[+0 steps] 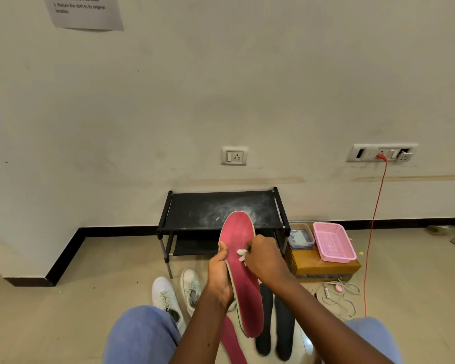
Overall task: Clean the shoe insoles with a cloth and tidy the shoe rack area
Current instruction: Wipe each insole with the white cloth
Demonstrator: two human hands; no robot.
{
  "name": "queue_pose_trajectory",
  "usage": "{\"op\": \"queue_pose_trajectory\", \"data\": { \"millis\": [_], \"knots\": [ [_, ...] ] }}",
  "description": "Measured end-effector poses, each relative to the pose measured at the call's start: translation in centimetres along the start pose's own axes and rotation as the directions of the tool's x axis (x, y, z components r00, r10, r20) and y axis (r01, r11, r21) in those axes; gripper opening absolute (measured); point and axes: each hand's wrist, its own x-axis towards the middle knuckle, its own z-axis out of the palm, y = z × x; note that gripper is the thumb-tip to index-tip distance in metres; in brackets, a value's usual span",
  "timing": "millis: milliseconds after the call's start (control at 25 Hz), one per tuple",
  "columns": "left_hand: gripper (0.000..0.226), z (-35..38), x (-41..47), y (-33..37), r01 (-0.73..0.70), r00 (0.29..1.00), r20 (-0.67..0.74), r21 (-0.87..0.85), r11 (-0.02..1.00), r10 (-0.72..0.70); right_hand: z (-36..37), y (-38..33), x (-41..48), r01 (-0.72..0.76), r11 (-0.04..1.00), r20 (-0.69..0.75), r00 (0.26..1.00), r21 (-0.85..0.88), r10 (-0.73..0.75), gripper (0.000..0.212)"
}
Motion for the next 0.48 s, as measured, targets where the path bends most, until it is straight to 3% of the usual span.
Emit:
{"op": "queue_pose_trajectory", "data": {
  "millis": [320,480],
  "knots": [
    [0.051,-0.6,-0.2,-0.2,-0.032,0.999,-0.015,0.016,0.999,0.032,-0.2,-0.9,2.6,0.100,0.994,-0.266,0.958,-0.042,-0.108,0.023],
    [0.053,-0.2,-0.7,0.7,-0.031,0.999,0.020,0.057,0.998,0.030,-1.1,-0.6,3.4,0.252,0.967,-0.231,0.941,-0.015,-0.249,0.021]
  ]
}}
